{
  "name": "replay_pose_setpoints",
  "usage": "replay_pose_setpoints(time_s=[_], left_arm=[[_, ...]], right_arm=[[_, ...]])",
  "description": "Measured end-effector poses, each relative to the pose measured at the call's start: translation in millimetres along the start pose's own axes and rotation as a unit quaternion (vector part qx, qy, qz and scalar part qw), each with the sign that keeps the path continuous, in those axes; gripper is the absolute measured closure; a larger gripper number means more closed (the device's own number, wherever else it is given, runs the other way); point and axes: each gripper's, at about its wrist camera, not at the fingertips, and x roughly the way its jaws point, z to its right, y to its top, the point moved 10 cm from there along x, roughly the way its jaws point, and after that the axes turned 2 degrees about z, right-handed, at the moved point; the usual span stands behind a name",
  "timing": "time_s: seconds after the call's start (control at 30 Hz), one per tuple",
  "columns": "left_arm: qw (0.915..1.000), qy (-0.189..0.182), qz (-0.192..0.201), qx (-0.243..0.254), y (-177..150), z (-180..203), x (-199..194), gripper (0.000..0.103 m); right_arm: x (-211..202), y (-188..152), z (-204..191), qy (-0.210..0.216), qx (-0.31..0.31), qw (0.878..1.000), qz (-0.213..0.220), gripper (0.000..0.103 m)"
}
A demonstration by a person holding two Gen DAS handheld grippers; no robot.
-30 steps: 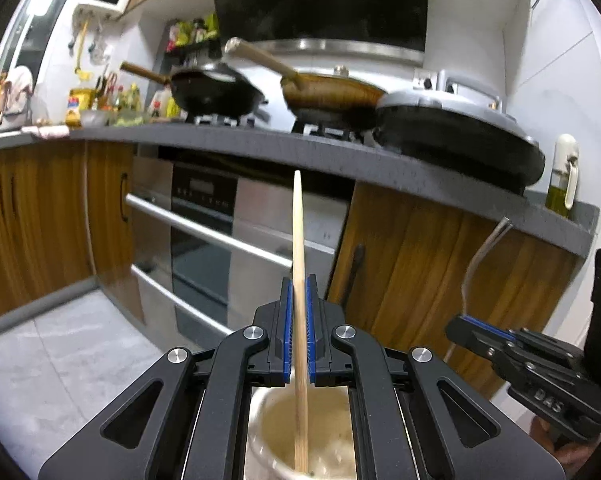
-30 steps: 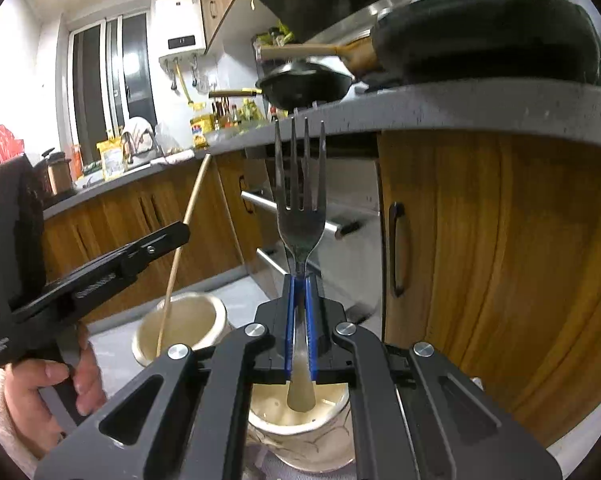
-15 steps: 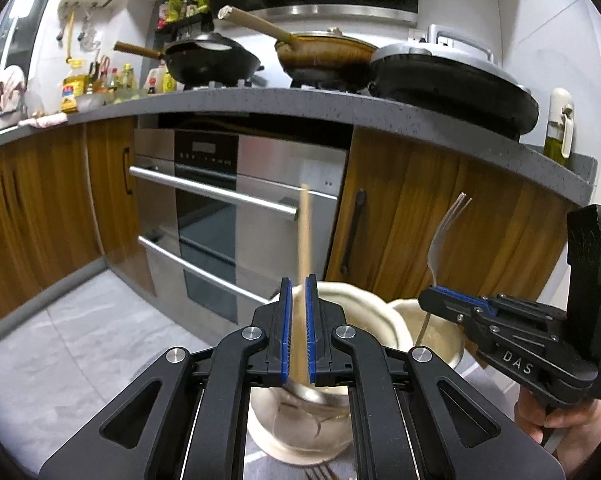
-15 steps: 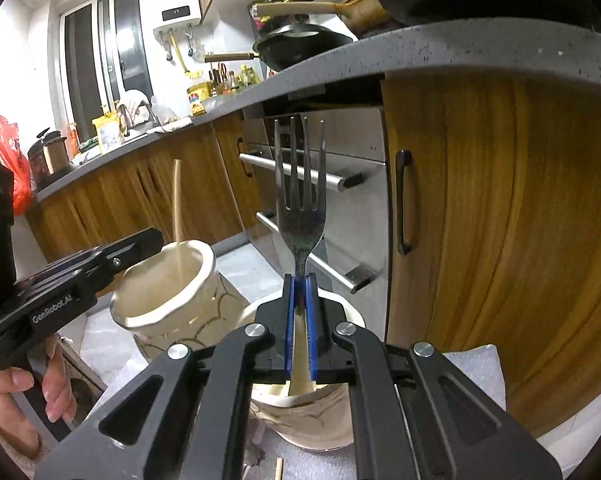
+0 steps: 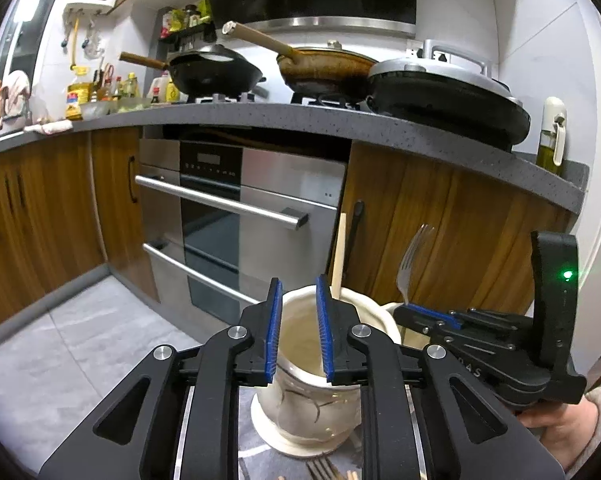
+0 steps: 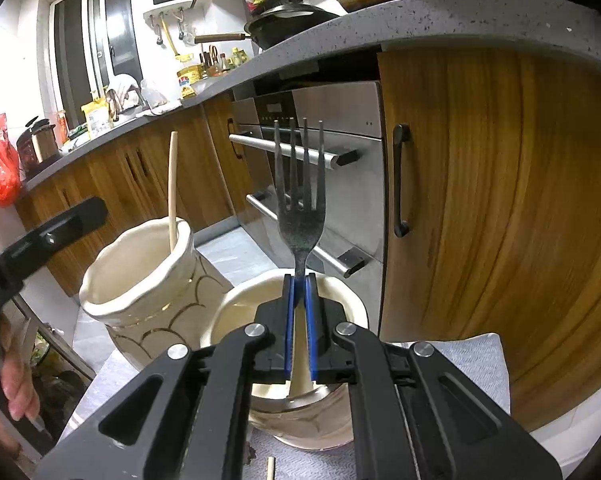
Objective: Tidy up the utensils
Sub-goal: 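Drop the chopstick into the tall cup while the right tool drops the fork in the short cup, then grasp another wooden chopstick with the left tool while the right tool grasps a gold fork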
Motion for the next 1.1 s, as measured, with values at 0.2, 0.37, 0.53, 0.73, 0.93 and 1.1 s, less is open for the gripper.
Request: replay_pose_setpoints(time_s=[0.2,0.37,0.53,0.73,0.93,1.1], left_arm=[[1.0000,0.001,-0.003,-0.001,-0.1,-1.3,-7.1,0.082],[1.0000,0.005,-0.003,-0.001,-0.9,-3.2,-16.0,0.081],[0.9999,0.011,-0.006,-0.004,-3.6,-6.9,-24.3,0.080],[0.9996,0.028,-0.008,0.003,-10.5,-14.4,-42.4,0.049],[0.9988,0.042,-0.025,0.011,-27.5,-18.0,-60.5,0.021],[0.9971,0.058,-0.047,0.014,-49.6,-21.5,-75.1,0.007]], right_arm=[[-0.5,-0.8,0.0,-0.005,0.000,1.000,-0.004,0.098],[-1.6,2.4,-2.0,-0.007,-0.002,1.000,-0.005,0.086],[-11.2,-0.1,-1.9,-0.008,0.000,1.000,-0.006,0.073],[-50.2,-3.6,2.0,-0.007,0.004,1.000,0.012,0.047],[-89.5,-16.3,3.0,-0.007,-0.001,1.000,0.022,0.013],[-112.6,-29.7,0.1,-0.015,-0.015,0.999,0.027,0.005]])
